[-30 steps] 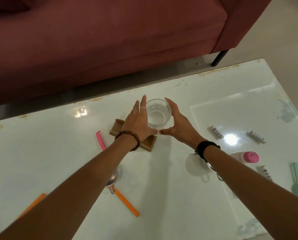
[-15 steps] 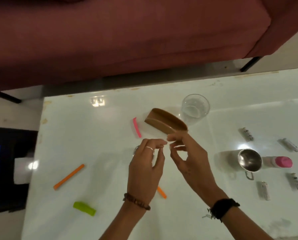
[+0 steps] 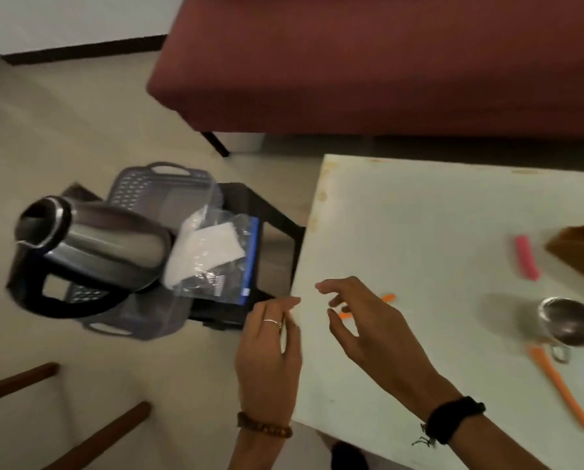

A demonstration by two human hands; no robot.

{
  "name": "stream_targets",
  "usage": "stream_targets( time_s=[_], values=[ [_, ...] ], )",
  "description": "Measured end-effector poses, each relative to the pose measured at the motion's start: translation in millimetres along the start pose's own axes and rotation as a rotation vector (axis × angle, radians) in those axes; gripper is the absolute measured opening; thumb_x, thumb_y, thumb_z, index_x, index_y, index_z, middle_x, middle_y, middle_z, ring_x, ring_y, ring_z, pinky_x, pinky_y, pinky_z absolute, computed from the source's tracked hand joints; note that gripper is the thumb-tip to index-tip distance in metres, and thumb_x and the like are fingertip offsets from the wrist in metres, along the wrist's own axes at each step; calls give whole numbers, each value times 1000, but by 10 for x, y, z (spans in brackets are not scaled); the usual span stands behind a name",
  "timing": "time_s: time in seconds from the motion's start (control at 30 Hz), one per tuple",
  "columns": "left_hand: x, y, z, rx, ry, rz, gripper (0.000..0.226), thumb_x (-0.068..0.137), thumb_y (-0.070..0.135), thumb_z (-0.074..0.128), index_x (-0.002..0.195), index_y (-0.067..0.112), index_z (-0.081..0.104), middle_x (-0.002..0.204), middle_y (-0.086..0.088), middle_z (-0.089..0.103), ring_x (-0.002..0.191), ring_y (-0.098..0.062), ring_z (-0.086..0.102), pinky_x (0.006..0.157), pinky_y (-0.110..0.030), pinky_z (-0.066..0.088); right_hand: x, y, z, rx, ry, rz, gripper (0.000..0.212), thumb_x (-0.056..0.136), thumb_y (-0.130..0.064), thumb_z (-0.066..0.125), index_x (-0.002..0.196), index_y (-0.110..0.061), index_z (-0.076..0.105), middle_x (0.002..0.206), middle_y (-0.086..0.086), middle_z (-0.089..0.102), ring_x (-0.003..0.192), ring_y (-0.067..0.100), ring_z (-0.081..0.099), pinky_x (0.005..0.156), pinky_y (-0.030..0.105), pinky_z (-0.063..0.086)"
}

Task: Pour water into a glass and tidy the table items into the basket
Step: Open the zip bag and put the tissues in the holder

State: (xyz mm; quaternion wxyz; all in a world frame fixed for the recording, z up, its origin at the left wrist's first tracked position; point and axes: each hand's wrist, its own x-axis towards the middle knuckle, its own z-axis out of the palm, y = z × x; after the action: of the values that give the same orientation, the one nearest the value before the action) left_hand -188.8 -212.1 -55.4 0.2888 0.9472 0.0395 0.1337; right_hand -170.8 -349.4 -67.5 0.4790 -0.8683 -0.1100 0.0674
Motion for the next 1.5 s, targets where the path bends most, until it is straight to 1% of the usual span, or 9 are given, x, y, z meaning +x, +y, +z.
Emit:
stream_targets(
  time_s=[0.2,0.33,0.5,0.6,0.73,0.97,1.13,1.23,1.5],
  values=[
    [551,-1474,-590,479,-263,68,66,62,-2,77,124,5,53,131,-23,52,123,-39,47,95,-59,43,808,-409,1013,-176,-208,-174,36,92,-14,48,128,-8,48,130,12,55,116,23,54,98,22,39],
    [811,-1994,-586,617,-388,265,73,62,-3,76,129,12,49,136,-17,49,125,-38,45,98,-56,37,1118,-337,1467,-302,-315,-223,47,93,-20,47,138,-15,36,148,7,37,138,21,29,116,34,17],
    [1067,-2108,-425,402,-300,420,39,70,1,74,108,6,65,120,-14,64,113,-34,58,87,-54,51,1203,-222,1671,-404,-369,-227,66,90,-31,53,145,-21,18,156,4,18,144,19,3,116,41,-1],
    [1128,-1952,-411,243,-147,332,23,82,8,58,103,3,67,114,-13,67,110,-31,61,93,-44,50,1201,-261,1623,-420,-323,-228,80,86,-30,60,144,-25,5,155,3,9,141,22,0,115,55,9],
    [1141,-1644,-543,-34,-42,226,26,88,13,50,108,3,64,115,-13,66,113,-26,59,101,-33,43,1221,-413,1377,-526,-41,-387,75,77,-11,71,137,-11,27,143,15,42,132,34,37,100,66,34],
    [1155,-922,-632,-342,-41,147,29,94,26,42,112,13,61,113,5,62,107,-4,57,94,-17,46,930,-551,419,-402,272,-419,30,87,-18,54,112,-3,62,113,14,68,114,19,58,107,42,35],
    [1061,-291,-400,-647,-348,-56,20,88,21,52,104,29,61,106,15,66,101,3,60,90,-18,48,481,-609,-366,-164,349,-205,18,87,-22,59,102,-16,68,87,-8,69,86,1,59,80,3,41],
    [944,161,-245,-782,-509,12,22,85,19,60,104,29,62,105,17,68,106,-5,60,94,-23,47,249,-574,-708,40,281,8,24,84,-28,64,95,-48,56,71,-18,68,75,-2,64,71,5,46],
    [599,1127,199,-1002,-527,76,15,78,10,59,80,24,63,76,18,70,77,-1,65,75,-15,51,-292,-329,-1213,160,373,93,15,82,-53,55,89,-40,57,83,-20,69,66,2,68,61,15,54]
  ],
)
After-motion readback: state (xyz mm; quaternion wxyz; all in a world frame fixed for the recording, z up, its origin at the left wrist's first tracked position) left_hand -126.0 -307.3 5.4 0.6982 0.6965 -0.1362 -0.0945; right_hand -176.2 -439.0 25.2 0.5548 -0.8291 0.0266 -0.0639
